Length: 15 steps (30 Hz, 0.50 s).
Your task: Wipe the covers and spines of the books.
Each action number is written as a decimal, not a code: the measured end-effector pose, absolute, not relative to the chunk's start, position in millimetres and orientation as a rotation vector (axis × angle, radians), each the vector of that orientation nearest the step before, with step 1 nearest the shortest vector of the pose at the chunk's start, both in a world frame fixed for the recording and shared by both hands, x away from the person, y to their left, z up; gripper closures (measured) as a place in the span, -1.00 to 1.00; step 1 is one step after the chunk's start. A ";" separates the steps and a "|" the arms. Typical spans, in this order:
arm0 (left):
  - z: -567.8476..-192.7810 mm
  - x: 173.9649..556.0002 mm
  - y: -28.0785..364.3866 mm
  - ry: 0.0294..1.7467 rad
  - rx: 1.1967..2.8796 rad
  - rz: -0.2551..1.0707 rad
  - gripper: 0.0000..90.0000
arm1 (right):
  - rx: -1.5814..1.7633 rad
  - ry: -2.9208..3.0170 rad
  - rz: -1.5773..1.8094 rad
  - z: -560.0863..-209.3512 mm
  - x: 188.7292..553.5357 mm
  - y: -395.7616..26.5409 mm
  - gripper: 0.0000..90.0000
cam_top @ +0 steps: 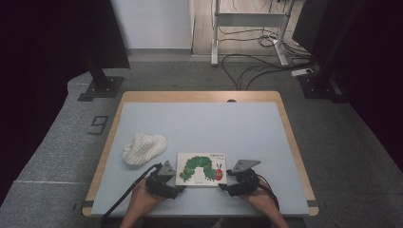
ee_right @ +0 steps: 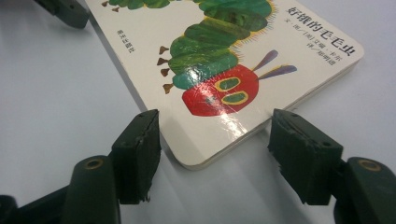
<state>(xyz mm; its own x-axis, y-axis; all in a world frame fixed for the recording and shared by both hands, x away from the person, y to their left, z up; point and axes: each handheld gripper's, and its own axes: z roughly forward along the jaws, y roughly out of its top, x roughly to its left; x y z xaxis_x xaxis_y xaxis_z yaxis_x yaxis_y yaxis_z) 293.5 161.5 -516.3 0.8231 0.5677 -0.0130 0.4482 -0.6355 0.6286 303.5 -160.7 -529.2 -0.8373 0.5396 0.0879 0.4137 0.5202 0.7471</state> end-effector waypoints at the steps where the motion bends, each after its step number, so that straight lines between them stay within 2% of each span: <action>1: -516.4 293.6 161.8 0.738 2.364 0.246 -0.29 | 0.813 2.599 1.204 -529.1 302.9 -159.6 -0.26; 15: -514.3 318.5 159.0 0.760 2.372 0.273 -0.16 | 0.841 2.560 1.161 -528.8 316.6 -154.8 -0.21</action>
